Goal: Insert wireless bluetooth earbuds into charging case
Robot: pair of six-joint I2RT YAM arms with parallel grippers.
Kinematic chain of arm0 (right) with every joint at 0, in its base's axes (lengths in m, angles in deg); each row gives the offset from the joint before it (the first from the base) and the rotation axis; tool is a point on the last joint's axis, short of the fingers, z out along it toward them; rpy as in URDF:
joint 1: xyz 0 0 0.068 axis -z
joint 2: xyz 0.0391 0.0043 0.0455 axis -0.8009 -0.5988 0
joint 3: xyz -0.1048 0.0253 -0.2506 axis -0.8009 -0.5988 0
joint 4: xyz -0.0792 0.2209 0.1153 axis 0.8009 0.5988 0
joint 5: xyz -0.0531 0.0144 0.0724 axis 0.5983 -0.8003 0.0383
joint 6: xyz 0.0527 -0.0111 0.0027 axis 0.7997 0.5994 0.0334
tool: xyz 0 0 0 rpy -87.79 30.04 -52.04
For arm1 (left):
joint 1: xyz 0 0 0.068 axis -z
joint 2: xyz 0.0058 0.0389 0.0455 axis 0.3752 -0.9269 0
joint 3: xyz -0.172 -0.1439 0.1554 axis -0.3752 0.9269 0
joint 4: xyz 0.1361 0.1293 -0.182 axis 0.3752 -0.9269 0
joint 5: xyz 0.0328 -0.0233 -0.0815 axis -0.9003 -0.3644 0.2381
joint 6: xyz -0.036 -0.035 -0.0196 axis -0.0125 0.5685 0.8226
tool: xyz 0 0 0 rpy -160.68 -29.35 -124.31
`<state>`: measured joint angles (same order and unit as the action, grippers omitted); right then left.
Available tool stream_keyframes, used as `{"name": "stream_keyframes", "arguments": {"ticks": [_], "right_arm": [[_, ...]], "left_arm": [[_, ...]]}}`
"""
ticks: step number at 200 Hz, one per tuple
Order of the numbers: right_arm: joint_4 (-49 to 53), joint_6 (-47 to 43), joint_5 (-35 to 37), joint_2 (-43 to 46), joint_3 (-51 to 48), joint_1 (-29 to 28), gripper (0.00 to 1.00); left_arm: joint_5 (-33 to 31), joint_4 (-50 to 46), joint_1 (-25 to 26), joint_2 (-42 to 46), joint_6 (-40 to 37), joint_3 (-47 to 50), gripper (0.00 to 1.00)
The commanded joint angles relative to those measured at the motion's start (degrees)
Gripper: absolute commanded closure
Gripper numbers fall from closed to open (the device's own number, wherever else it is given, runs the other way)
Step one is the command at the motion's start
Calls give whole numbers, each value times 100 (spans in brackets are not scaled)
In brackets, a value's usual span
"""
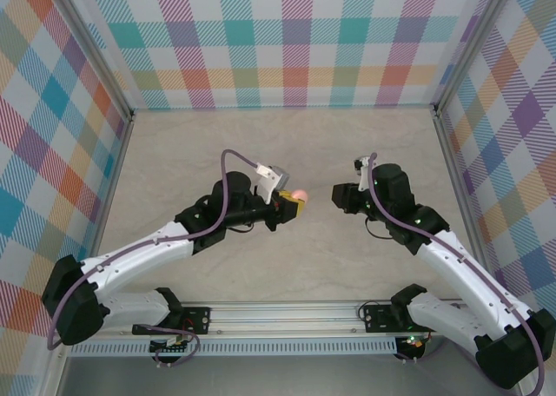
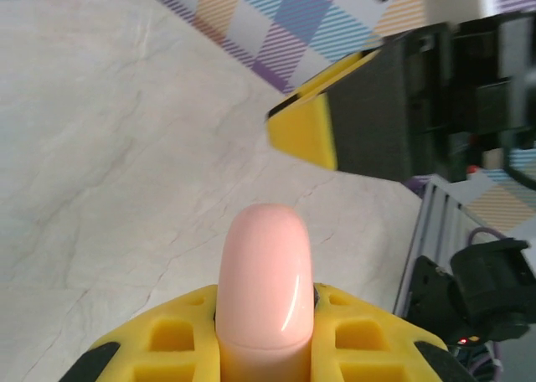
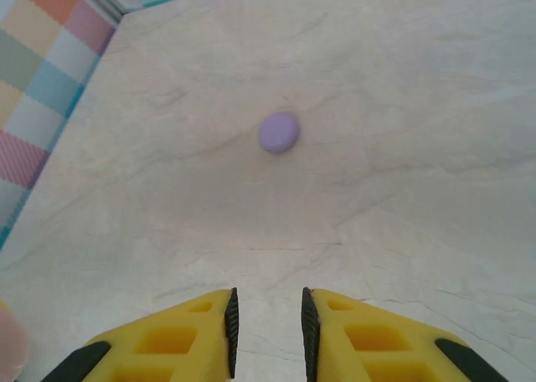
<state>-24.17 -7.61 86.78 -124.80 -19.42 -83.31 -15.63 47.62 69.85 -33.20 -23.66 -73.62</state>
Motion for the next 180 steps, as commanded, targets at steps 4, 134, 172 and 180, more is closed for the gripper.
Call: {"name": "stream_keyframes", "arguments": {"ticks": [4, 134, 172, 180], "right_arm": [[200, 23, 390, 93, 125, -24, 72], [250, -21, 438, 180, 42, -24, 71], [265, -21, 411, 189, 21, -25, 71], [268, -21, 405, 199, 7, -24, 71]], "left_arm": [[-418, -288, -153, -279, 257, -253, 100], [-306, -1307, -557, -2120, 1345, -1101, 99], [-66, -1278, -588, -2782, 1533, -1272, 99], [-13, -1265, -595, -2915, 1571, -1319, 99]]}}
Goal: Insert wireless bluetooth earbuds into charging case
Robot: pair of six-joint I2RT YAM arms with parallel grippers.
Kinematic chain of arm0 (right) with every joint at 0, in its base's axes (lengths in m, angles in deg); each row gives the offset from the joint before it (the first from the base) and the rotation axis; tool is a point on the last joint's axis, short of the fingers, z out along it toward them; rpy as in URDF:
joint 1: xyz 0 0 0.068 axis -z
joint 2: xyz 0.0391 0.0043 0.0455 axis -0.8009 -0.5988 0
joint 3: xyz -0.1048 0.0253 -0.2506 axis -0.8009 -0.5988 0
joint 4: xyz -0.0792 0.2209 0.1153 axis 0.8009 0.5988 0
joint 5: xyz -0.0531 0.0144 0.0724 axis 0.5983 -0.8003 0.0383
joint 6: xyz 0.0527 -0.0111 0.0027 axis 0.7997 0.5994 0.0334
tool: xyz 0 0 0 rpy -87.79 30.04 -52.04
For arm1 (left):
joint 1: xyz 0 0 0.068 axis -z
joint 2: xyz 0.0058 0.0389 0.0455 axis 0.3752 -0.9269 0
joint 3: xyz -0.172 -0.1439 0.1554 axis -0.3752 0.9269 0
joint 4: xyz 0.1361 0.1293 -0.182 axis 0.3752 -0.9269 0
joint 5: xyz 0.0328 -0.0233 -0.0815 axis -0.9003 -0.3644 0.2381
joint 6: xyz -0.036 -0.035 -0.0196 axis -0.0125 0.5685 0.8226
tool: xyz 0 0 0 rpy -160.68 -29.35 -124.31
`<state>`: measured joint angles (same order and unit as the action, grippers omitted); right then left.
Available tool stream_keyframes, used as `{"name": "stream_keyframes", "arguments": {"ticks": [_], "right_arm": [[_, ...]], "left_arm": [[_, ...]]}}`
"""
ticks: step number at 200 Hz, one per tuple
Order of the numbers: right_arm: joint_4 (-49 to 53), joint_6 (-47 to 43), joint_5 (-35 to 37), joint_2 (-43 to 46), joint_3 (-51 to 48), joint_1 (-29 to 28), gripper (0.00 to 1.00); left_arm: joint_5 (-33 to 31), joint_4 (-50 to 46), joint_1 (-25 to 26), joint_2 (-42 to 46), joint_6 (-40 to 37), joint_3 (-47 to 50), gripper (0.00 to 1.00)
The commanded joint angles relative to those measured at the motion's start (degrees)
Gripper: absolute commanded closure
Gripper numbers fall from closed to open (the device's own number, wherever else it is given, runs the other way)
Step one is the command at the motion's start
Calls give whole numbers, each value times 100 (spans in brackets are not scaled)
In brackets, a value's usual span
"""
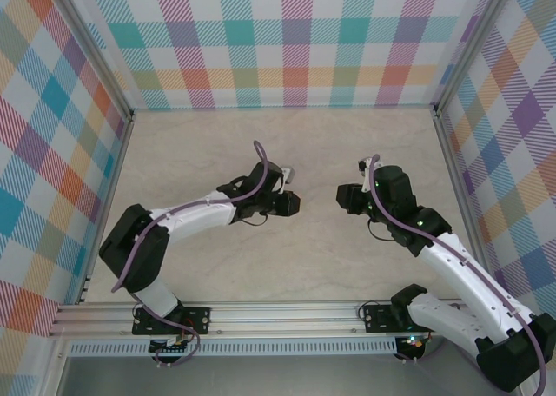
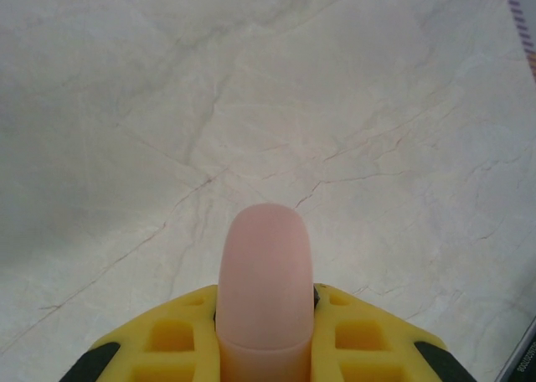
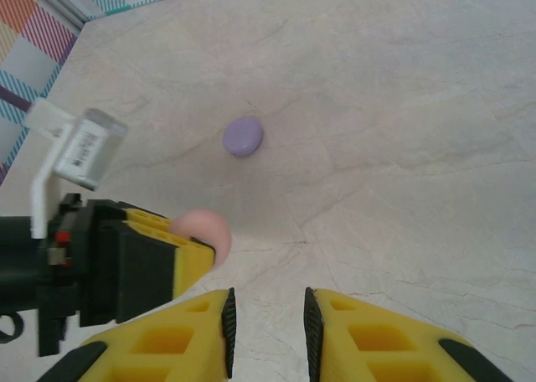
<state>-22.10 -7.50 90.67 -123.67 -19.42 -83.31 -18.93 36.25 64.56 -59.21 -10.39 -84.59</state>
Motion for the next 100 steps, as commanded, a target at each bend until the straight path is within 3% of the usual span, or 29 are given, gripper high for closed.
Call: {"name": "stream_keyframes", "arguments": {"ticks": [1, 100], "right_arm": [[63, -32, 15, 86, 5, -28, 71], [133, -114, 38, 24, 29, -24, 70]], "left_arm": [[321, -128, -67, -333, 252, -222, 99], [553, 97, -99, -1445, 539, -486, 97]]}}
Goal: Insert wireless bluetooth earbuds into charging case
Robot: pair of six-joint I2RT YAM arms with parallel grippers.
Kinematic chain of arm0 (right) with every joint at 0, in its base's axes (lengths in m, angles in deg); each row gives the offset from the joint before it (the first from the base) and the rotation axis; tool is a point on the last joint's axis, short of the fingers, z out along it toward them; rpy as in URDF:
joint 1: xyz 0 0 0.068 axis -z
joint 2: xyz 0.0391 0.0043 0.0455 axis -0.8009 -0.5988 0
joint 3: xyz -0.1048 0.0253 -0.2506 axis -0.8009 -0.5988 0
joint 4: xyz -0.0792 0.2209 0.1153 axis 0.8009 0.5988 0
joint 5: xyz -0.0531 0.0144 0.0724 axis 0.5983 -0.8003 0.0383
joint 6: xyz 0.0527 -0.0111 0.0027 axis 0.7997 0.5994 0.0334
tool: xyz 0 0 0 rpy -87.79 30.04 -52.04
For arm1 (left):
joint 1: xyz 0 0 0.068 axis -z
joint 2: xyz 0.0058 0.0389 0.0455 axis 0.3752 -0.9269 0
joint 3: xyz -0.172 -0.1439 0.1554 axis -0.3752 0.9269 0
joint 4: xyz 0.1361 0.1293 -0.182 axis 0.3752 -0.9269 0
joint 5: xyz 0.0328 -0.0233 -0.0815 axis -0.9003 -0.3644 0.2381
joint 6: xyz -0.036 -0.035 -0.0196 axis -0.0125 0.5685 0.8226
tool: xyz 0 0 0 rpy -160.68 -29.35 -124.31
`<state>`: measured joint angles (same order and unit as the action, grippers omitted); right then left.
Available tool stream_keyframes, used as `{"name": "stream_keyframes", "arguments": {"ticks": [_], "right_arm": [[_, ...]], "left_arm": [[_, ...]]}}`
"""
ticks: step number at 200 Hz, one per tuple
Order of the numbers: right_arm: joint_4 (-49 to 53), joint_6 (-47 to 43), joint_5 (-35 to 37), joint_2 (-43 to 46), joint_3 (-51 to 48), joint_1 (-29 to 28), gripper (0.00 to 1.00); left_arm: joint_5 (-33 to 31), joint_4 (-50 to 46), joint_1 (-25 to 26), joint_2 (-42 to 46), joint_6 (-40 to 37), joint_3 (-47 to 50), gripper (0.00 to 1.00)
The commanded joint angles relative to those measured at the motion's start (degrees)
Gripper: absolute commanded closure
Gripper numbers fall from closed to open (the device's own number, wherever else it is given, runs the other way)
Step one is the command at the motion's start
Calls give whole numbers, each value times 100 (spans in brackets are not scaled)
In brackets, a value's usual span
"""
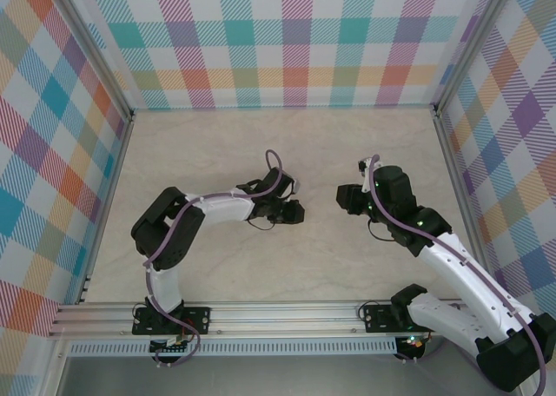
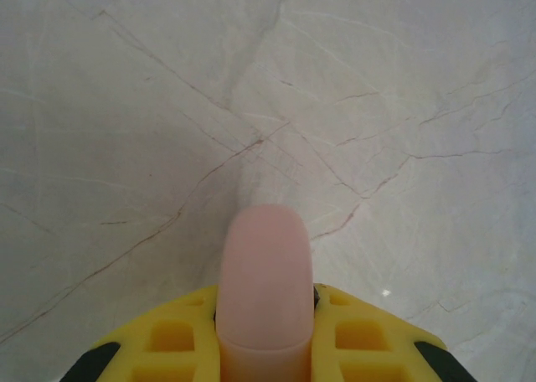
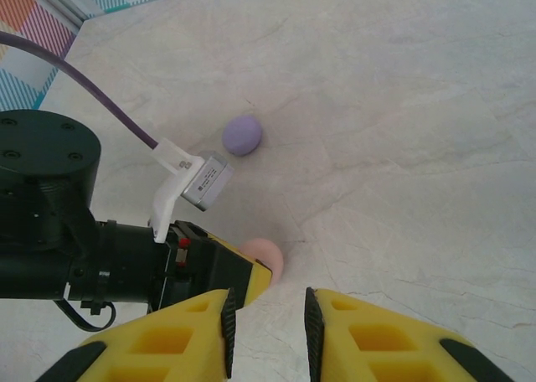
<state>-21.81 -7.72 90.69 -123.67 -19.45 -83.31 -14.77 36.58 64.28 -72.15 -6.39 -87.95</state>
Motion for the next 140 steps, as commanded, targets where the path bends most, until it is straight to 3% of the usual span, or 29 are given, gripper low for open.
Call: {"name": "stream_keyframes", "arguments": {"ticks": [1, 57, 110, 140], "right_arm": [[101, -91, 37, 24, 31, -24, 70], [185, -116, 73, 23, 84, -24, 70], [276, -123, 265, 6, 77, -26, 66], [385, -108, 543, -36, 50, -24, 64]], "left_arm": [[138, 66, -73, -154, 140, -149, 97], [39, -100, -74, -412, 135, -218, 83], [-352, -343, -71, -144, -52, -180, 43], [-776, -545, -67, 292, -303, -78, 31]]}}
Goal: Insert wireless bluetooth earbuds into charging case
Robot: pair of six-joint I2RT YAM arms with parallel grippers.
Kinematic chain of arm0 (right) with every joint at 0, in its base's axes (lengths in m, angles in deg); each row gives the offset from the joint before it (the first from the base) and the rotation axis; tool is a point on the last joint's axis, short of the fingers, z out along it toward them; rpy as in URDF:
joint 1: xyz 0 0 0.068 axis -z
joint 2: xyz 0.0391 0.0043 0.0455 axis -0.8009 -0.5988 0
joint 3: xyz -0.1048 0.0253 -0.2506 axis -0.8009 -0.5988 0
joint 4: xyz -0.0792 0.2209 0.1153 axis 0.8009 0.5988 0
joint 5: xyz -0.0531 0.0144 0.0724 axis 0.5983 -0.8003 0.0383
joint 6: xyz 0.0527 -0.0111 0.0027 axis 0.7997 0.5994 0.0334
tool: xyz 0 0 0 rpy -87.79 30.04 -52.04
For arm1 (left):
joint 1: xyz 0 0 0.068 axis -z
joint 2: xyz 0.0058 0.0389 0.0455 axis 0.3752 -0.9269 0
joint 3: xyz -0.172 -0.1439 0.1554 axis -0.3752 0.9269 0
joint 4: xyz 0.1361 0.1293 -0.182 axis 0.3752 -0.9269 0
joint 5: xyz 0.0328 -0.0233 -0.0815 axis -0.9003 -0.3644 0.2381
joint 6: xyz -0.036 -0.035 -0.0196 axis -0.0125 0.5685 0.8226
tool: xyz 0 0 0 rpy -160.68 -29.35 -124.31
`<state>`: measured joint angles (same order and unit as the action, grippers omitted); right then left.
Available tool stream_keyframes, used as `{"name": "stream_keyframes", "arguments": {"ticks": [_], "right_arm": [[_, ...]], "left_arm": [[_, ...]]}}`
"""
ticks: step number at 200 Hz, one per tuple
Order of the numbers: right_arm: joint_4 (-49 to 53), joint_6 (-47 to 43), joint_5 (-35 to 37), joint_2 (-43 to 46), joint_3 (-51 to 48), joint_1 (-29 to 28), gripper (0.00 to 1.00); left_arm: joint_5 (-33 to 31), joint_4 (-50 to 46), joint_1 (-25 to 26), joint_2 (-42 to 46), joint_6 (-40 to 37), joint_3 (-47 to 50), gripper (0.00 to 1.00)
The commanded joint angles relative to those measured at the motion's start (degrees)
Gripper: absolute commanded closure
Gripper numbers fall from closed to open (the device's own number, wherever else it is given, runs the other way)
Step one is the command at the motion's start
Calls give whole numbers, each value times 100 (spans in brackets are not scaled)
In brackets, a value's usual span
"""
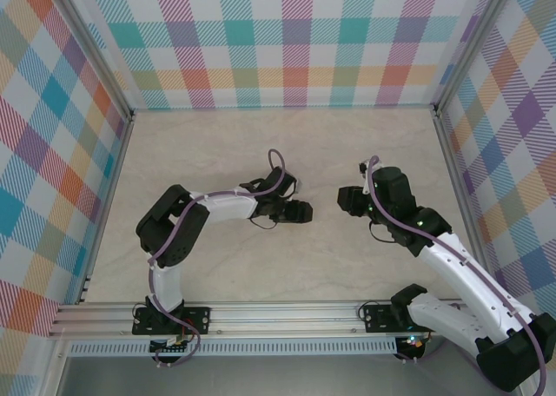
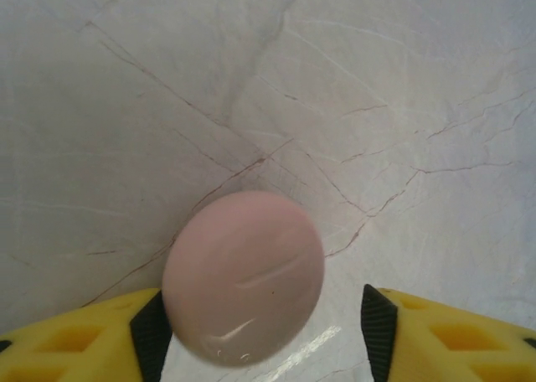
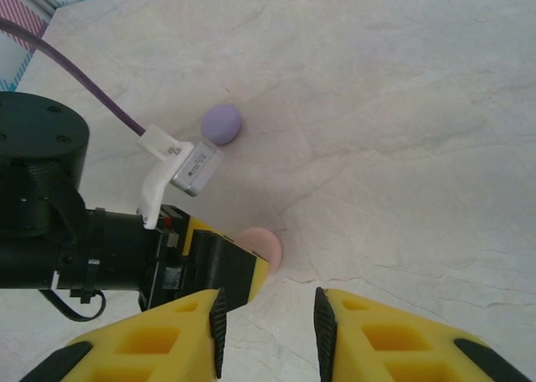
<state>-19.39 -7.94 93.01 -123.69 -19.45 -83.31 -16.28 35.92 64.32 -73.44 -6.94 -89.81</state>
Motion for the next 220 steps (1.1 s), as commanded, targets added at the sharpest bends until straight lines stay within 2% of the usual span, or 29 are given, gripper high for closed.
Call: {"name": "stream_keyframes", "arguments": {"ticks": [1, 43, 94, 145, 178, 220], "right_arm": [[144, -85, 322, -39, 49, -24, 64], [323, -29, 890, -175, -28, -28, 58], [360, -48, 1557, -295, -219, -24, 50], [213, -232, 2799, -608, -439, 10, 48], [-237, -426, 3382, -694, -736, 221, 48], [-868, -742, 3532, -667, -1154, 738, 47]], "left_arm": [[-638, -481, -71, 442, -250, 116, 30], [-1240, -749, -88, 1287, -578, 312, 21], [-1817, -1481, -185, 2284, -957, 498, 18], [-2810, -2086, -474, 3232, -1467, 734, 16], [-3463, -1986, -827, 3755, -1920, 1001, 16], [-4675, -1287, -1183, 4208, -2687, 1501, 14]]}}
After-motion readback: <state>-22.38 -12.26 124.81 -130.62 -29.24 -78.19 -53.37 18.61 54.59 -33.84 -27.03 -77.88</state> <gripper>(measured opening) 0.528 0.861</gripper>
